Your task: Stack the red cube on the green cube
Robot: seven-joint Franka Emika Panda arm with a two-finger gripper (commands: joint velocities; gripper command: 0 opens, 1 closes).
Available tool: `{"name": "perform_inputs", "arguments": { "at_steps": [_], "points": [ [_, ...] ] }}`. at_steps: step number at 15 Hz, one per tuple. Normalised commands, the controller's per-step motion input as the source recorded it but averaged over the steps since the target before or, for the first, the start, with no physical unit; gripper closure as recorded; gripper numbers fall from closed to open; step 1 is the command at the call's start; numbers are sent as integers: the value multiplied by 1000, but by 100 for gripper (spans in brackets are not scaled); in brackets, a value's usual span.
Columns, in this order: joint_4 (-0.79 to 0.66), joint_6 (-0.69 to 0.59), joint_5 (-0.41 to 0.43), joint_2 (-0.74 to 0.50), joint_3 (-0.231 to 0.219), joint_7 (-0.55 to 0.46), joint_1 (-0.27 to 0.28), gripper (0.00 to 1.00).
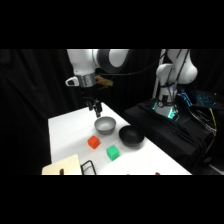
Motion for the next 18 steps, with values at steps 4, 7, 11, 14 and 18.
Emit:
{"name": "perform_inputs", "arguments": {
  "at_steps": [4, 7, 11, 14, 18],
  "points": [
    [101, 142, 1, 81, 33, -31, -37, 0],
    [249, 241, 21, 197, 55, -168, -58, 0],
    [310, 129, 68, 261, 85, -270, -90, 0],
    [354, 90, 104, 324, 113, -355, -131, 0],
    [330, 78, 69, 304, 107, -320, -128, 0]
  ]
}}
